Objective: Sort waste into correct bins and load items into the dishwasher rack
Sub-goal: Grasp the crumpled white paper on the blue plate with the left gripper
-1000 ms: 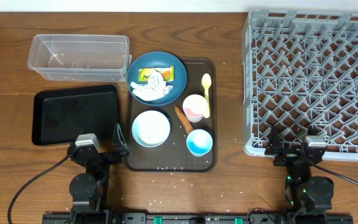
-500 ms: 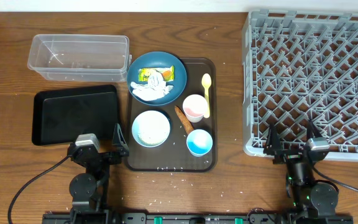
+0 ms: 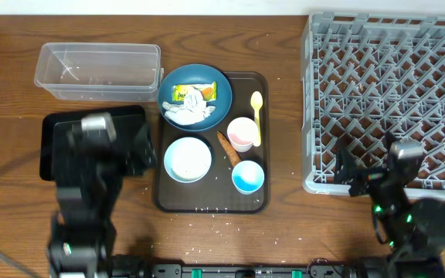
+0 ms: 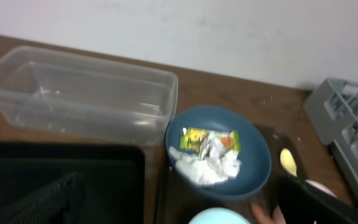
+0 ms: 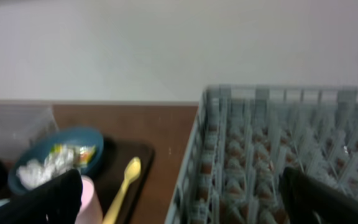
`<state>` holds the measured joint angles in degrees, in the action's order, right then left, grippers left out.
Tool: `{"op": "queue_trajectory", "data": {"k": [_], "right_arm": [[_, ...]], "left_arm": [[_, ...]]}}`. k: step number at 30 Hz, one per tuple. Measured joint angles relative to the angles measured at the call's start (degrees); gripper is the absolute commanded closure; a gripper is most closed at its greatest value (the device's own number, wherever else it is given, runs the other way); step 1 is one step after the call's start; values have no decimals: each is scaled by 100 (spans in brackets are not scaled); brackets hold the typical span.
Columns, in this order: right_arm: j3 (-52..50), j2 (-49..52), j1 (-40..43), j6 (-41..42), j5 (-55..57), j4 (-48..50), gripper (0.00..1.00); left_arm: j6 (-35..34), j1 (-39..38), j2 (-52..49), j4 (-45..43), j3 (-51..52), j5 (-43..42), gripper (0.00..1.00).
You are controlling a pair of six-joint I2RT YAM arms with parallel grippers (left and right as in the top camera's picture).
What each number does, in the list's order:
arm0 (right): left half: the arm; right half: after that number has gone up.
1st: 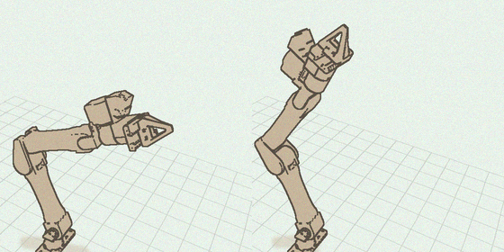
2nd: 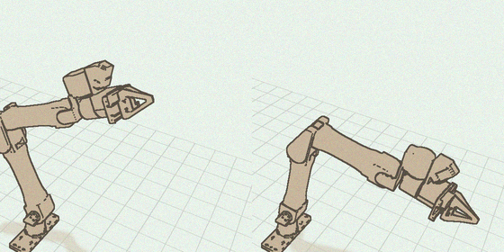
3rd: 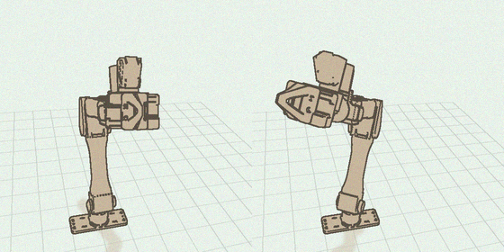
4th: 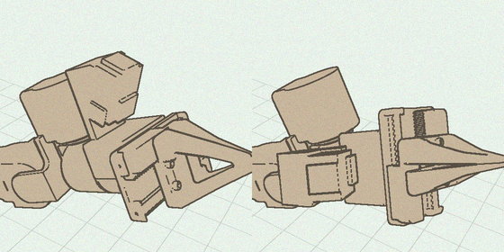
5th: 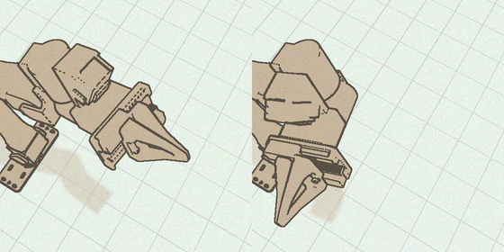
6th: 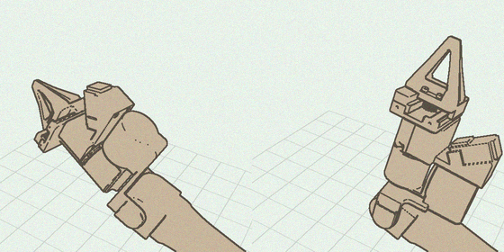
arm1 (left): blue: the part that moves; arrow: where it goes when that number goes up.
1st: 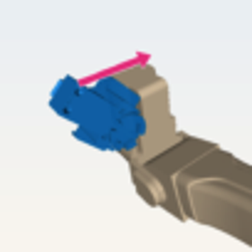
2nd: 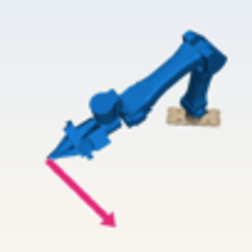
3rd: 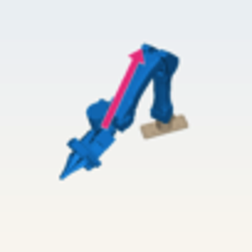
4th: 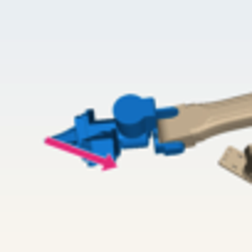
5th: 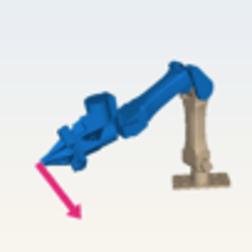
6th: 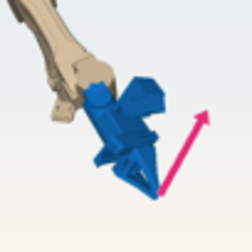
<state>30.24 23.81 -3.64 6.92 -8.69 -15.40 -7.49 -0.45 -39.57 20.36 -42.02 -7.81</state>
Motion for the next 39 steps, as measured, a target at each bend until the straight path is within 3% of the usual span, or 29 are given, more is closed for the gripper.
{"op": "queue_trajectory", "data": {"k": [8,12,20,25,39], "right_arm": [[2208,2247,0,-22,13,-1991,1],[2653,2975,-2,-22,-214,-2175,1],[2680,3589,0,-22,-490,-2393,1],[2680,3626,0,-22,-557,-2413,1],[2680,3628,0,-22,-595,-2446,1]], "left_arm": [[2,-678,-3512,2065,-3397,127,1],[4,-1119,-5090,2299,-4564,208,1],[4,-1543,-6966,1886,-4736,98,1],[-33,-1615,-7429,1622,-4736,96,2],[-1381,-1648,-8421,1364,-4774,649,2]]}}
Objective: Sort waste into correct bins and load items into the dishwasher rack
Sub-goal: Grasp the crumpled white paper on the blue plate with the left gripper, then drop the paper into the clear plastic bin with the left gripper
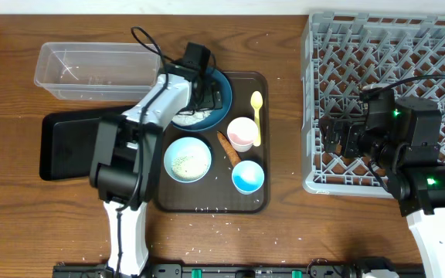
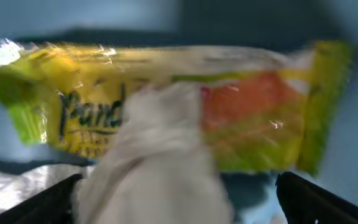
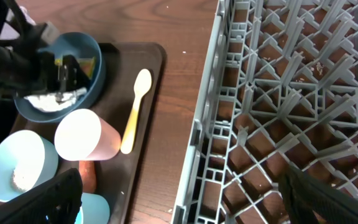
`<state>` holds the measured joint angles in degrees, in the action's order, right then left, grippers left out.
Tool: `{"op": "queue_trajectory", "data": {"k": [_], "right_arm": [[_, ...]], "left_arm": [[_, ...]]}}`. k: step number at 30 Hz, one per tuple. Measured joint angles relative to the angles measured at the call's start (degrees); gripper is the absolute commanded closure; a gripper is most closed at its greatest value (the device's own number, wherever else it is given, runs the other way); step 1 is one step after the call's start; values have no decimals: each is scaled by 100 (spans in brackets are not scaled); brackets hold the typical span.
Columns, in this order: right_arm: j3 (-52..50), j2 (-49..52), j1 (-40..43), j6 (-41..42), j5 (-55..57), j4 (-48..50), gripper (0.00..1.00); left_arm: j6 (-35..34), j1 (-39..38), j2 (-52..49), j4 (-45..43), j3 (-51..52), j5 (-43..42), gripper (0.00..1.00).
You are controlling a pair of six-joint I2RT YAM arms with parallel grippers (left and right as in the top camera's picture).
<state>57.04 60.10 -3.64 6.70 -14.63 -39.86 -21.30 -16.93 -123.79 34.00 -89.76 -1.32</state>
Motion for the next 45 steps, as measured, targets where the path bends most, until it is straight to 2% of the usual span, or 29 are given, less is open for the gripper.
{"op": "queue_trajectory", "data": {"k": [1,2,3,6,9,19,27,30,35,45], "right_arm": [[0,0,0,2,2,-11,1],[0,0,-2,0,-2,-15,1],[0,0,-2,0,-2,-17,1],[0,0,0,0,-2,-17,1],[0,0,-2,0,-2,-17,1],[0,0,0,0,-2,-17,2],[0,0,-2,0,-2,-20,3],[0,0,0,0,-2,-17,4],[0,2,-2,2,-2,-17,4],[2,2,0,0,-2,-20,5]], "left_arm": [[-52,-9,0,-11,-9,-9,4],[-94,-13,-9,-4,-9,2,12],[-149,-13,-20,-7,-11,28,23],[-208,0,-24,0,-13,55,69],[-260,11,-35,4,-13,44,94],[-278,11,247,140,-11,-317,94],[-280,190,2031,179,-39,-400,94],[-280,422,2378,201,-94,-280,94],[-260,881,2284,120,-94,-39,94],[481,1700,1847,-1259,-92,168,94]]}}
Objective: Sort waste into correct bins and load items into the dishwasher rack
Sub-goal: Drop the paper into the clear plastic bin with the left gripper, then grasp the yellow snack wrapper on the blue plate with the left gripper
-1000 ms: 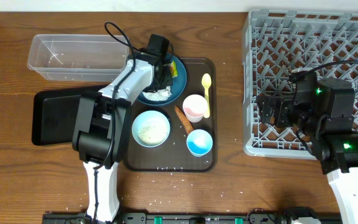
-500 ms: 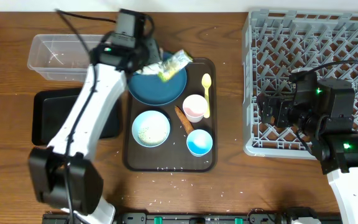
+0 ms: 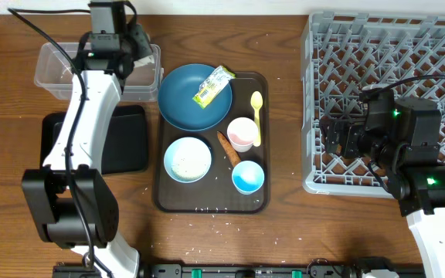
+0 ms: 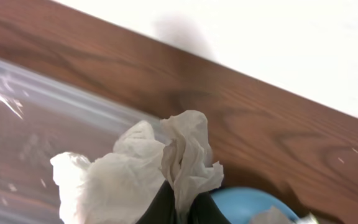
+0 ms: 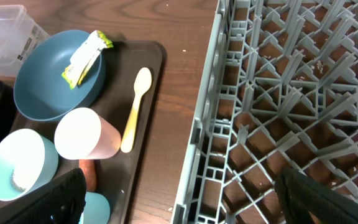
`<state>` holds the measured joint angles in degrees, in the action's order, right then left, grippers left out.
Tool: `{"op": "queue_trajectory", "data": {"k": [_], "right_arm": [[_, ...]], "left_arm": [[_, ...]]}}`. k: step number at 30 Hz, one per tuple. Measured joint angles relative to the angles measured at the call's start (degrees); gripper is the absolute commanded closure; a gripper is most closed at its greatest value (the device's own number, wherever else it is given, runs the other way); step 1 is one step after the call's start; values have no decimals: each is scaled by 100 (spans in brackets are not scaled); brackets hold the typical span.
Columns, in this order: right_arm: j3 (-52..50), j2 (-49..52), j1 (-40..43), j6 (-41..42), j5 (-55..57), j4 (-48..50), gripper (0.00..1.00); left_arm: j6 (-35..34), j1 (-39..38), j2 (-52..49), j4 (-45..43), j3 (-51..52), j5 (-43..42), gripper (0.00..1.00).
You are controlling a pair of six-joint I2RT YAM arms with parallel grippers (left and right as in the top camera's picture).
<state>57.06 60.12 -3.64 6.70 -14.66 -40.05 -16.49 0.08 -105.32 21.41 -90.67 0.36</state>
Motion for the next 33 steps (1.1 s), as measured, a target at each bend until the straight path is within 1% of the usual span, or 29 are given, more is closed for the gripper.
{"op": "queue_trajectory", "data": {"k": [1,3,5,6,8,10,12,15,18,21,25,29,33], "right_arm": [[0,0,0,0,0,2,5],[0,0,0,0,0,0,5],[0,0,-2,0,0,-2,5],[0,0,0,0,0,-2,5],[0,0,0,0,0,0,5],[0,0,0,0,0,0,4],[0,0,0,0,0,0,4],[0,0,0,0,0,0,4],[0,-2,0,0,0,0,4],[0,0,0,2,0,0,4],[0,0,-2,0,0,-28,4],[0,0,0,0,0,-87,4],[0,0,-2,0,0,-90,4]], "left_arm": [[50,46,-52,-66,0,15,93],[160,151,-216,-109,0,94,83],[267,232,-385,-109,0,149,58],[293,275,-485,-109,0,164,47],[317,350,-654,-114,0,195,35],[326,404,-743,-173,7,223,26],[343,417,-741,-267,7,256,23],[341,376,-656,-330,7,264,23],[428,225,-452,-61,7,177,23],[647,-103,-205,315,7,0,23],[1204,-898,-105,634,7,-168,22],[1672,-1502,-350,664,17,-293,22],[1954,-1644,-780,656,33,-323,21]]}}
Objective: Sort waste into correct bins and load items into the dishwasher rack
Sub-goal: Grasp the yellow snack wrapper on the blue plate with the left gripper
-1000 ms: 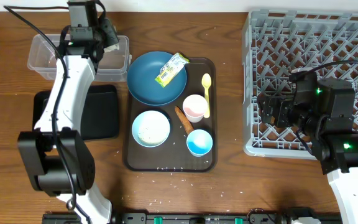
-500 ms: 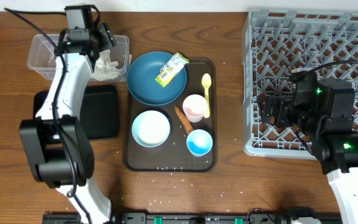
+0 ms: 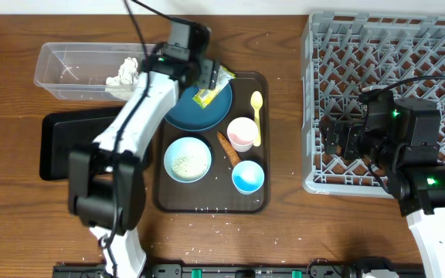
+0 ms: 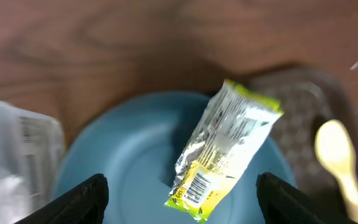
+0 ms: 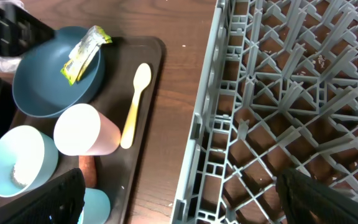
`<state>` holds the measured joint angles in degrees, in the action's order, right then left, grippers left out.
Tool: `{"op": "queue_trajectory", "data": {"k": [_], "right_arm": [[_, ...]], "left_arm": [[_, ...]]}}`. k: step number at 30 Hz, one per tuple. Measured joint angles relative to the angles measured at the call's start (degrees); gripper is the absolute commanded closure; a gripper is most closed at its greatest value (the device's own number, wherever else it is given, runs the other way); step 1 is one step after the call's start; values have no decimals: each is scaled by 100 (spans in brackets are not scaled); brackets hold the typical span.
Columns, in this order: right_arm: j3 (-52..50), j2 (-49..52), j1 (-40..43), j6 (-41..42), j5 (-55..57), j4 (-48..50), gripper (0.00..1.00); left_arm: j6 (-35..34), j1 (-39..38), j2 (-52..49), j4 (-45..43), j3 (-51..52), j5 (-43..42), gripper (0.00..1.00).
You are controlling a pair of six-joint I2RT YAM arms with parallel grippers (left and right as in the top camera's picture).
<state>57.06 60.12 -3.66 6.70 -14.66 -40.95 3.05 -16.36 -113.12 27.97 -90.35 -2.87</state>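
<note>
A green-and-yellow snack wrapper (image 3: 207,86) (image 4: 229,149) lies on the right side of the dark blue plate (image 3: 184,114) (image 4: 123,162), at the back of the black tray (image 3: 207,202). My left gripper (image 3: 201,73) (image 4: 182,199) hovers open just above the wrapper, nothing between its fingers. A crumpled white tissue (image 3: 122,73) lies in the clear plastic bin (image 3: 76,58). My right gripper (image 3: 338,139) (image 5: 179,199) hangs open over the left edge of the grey dishwasher rack (image 3: 392,77) (image 5: 278,74), empty.
On the tray stand a pink cup (image 3: 242,133), a yellow spoon (image 3: 256,116), a light-blue bowl (image 3: 188,158), a small blue cup (image 3: 248,177) and an orange carrot piece (image 3: 228,147). A black bin (image 3: 68,147) sits left of the tray.
The tissue that my left gripper held over the clear bin now lies inside it. That gripper is open and has moved right, above the wrapper on the plate. The right arm is unchanged.
First both arms sat low at the table's front, with tissue and wrapper on the blue plate. Then my left gripper was down on the plate and the right arm over the rack's edge. Then the tissue was held over the clear bin; now it lies there.
</note>
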Motion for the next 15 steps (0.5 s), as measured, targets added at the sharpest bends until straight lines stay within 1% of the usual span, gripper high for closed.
{"op": "queue_trajectory", "data": {"k": [5,12,14,15], "right_arm": [[0,0,2,0,0,-31,3],[0,0,2,0,0,-48,3],[0,0,0,0,0,-59,3],[0,0,2,0,0,-59,3]], "left_arm": [[286,46,-514,-68,17,-131,21],[450,50,-841,-168,66,-302,20],[452,50,-935,-177,66,-343,23],[452,50,-981,-181,66,-361,27]]}}
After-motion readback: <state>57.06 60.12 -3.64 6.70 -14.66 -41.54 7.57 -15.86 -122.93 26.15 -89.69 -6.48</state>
